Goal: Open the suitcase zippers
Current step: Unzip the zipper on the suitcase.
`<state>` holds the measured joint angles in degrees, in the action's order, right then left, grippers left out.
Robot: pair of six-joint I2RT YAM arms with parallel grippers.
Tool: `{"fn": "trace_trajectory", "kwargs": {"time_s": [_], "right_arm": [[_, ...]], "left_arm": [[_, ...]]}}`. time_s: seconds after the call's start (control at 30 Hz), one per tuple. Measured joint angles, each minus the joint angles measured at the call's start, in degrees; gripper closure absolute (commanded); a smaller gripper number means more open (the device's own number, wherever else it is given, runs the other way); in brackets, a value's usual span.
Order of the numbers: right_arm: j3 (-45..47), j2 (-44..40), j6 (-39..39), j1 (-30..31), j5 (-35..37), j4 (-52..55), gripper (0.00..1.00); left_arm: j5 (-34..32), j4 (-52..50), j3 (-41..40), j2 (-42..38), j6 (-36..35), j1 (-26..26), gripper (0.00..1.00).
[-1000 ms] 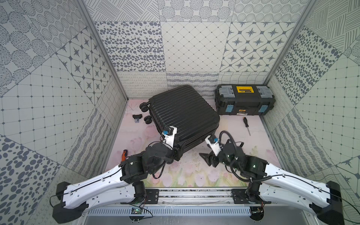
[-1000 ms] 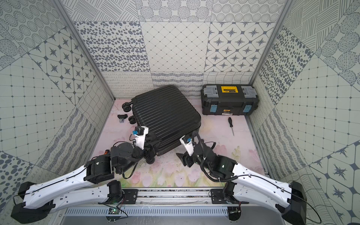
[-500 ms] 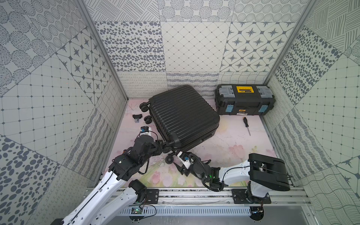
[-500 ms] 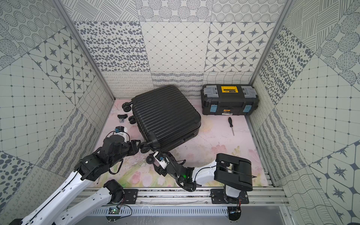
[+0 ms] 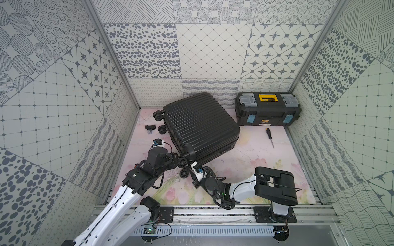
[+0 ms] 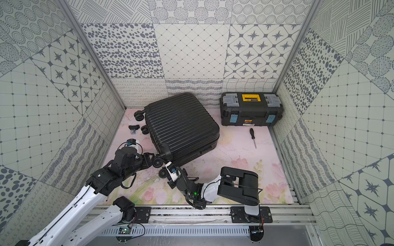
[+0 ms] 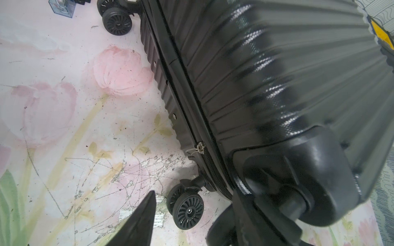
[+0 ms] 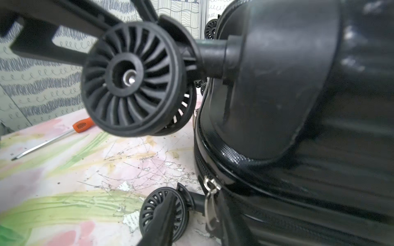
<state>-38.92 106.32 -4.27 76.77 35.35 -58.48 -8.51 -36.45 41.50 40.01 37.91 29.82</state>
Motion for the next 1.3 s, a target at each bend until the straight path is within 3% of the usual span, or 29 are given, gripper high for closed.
{"fn": "trace_trajectory", "kwargs": {"time_s": [0.13, 0.47, 0.73, 0.8, 0.83, 0.87, 1.03, 1.3], "right_arm": [[-0.6, 0.3, -1.1, -1.2, 0.3, 0.5, 1.0], [1.3, -0.9, -2.3, -2.3, -1.4, -0.2, 1.0], [10.3, -9.0, -2.9, -5.7, -4.5, 0.0, 1.0], [12.1, -11.1, -3.2, -7.3, -6.2, 0.7, 1.0], [12.8, -12.2, -3.3, -8.2, -7.2, 1.1, 1.0], [13.5, -13.2, -3.3, -9.0, -8.1, 1.6, 1.0], [17.6, -19.6, -2.8, -12.1, -10.9, 4.8, 1.0], [22.9, -30.1, -2.8, -16.5, -16.4, 11.6, 1.0]], "left_arm": [[-0.3, 1.2, -0.5, 0.0, 0.1, -0.1, 0.43], [1.6, 2.1, 0.3, 0.8, -1.9, -0.2, 0.4], [10.0, 2.7, 0.9, 2.7, -9.8, -0.1, 0.31], [12.5, 2.9, 1.0, 3.5, -11.6, -0.1, 0.22], [14.0, 3.2, 1.0, 4.1, -12.7, 0.0, 0.04], [15.8, 3.9, 1.0, 5.0, -13.3, 0.1, 0.01], [21.3, 7.5, 2.4, 9.7, -16.0, 3.9, 0.01], [22.6, 12.5, 7.8, 20.1, -20.9, 12.3, 0.02]]}}
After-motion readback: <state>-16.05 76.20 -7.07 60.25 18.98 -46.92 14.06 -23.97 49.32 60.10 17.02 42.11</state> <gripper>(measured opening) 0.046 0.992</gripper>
